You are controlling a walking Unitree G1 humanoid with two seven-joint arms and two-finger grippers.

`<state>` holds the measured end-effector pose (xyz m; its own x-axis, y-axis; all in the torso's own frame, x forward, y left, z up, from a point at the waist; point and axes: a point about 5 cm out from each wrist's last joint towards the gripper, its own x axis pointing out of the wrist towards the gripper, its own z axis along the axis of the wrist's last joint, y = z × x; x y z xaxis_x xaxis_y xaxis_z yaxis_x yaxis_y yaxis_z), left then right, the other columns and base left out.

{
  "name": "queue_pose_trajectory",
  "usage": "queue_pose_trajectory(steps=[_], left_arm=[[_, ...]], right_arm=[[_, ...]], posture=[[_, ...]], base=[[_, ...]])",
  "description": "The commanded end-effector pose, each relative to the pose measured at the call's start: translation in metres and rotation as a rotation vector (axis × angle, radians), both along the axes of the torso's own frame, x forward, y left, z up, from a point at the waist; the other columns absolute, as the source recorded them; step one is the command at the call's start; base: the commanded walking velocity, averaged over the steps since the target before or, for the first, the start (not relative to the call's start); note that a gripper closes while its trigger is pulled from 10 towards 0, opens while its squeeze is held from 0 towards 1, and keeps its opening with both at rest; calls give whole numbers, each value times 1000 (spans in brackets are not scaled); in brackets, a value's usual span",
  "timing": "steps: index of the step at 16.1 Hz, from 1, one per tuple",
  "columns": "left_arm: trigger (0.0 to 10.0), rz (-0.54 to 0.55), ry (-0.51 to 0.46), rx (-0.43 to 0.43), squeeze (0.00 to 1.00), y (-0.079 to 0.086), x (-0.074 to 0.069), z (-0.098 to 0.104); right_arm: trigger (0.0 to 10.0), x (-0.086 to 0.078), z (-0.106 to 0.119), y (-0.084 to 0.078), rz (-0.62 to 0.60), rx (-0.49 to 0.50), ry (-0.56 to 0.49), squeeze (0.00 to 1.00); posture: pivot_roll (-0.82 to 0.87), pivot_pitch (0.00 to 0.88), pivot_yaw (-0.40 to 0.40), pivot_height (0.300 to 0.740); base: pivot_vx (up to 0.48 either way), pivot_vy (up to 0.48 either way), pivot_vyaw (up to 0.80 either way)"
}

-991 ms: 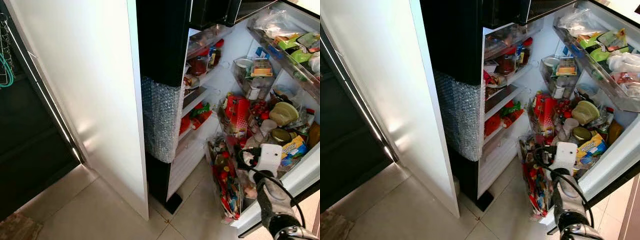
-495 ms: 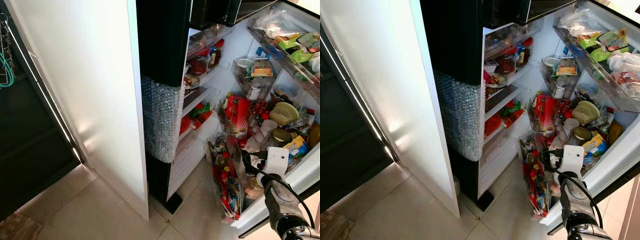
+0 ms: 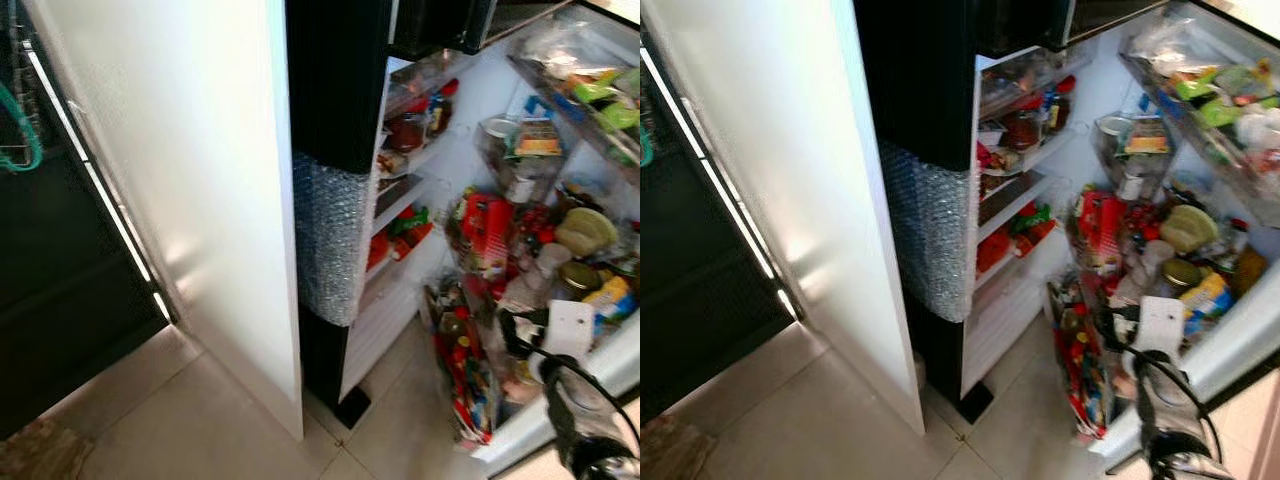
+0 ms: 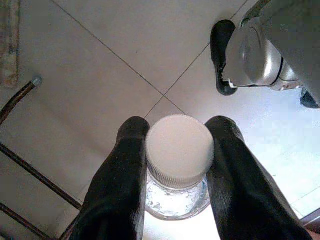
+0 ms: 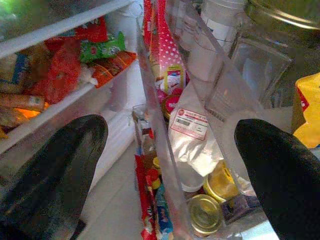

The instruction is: Restocking fridge

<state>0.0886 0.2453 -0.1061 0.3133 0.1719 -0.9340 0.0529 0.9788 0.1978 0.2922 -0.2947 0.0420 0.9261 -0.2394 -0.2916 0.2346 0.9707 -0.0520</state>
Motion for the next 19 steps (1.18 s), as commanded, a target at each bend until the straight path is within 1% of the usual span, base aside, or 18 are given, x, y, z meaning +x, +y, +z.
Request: queue_pose_trajectory(steps=[1,2,6,7,8,9,10,11,13,15,16,18,19], left_arm=[[10000,-3,17,12,0,3,-3,0],[10000,-4,18,12,0,3,-3,0],[10000,-9,20,11,0,3,-3,0],[10000,-10,20,12,0,3,-3,0],[10000,-12,20,11,0,3,-3,0],[10000,-14,21,11,0,3,-3,0],[10000,-16,20,11,0,3,-3,0],[10000,-17,20,11,0,3,-3,0],[10000,-19,20,11,0,3,-3,0],[10000,-20,20,11,0,3,-2,0],[10000,-19,19,11,0,3,-2,0],[10000,-17,19,10,0,3,-2,0],[10000,-15,18,10,0,3,-2,0]], right_arm=[[10000,-15,-4,-22,-84,-11,39,0],[10000,-20,-5,-28,-100,-24,50,0],[10000,-48,-1,-69,-215,-90,92,0],[10000,-55,2,-80,-246,-124,102,0],[10000,-62,5,-89,-288,-137,105,0],[10000,-74,8,-104,-363,-173,125,0],[10000,-83,12,-115,-435,-181,124,0],[10000,-88,13,-120,-468,-186,123,0],[10000,-95,13,-125,-508,-169,123,0],[10000,-94,5,-117,-484,-156,143,0],[10000,-93,0,-113,-468,-141,162,0],[10000,-92,-19,-95,-430,-84,210,0],[10000,-92,-30,-83,-396,-45,244,0]], posture=[[4,0,-15,740],[-1,0,-14,740],[-4,0,-15,740],[-10,0,-14,740],[-12,0,-14,740],[-12,0,-14,740],[-14,0,-12,740],[-14,0,-10,740],[-14,0,-11,740],[-13,0,-11,740],[-9,0,-11,740],[-3,0,-13,740],[-3,0,-13,740]], base=[[0,0,0],[0,0,0],[0,0,0],[0,0,0],[0,0,0],[0,0,0],[0,0,0],[0,0,0],[0,0,0],[0,0,0],[0,0,0],[0,0,0],[0,0,0]])
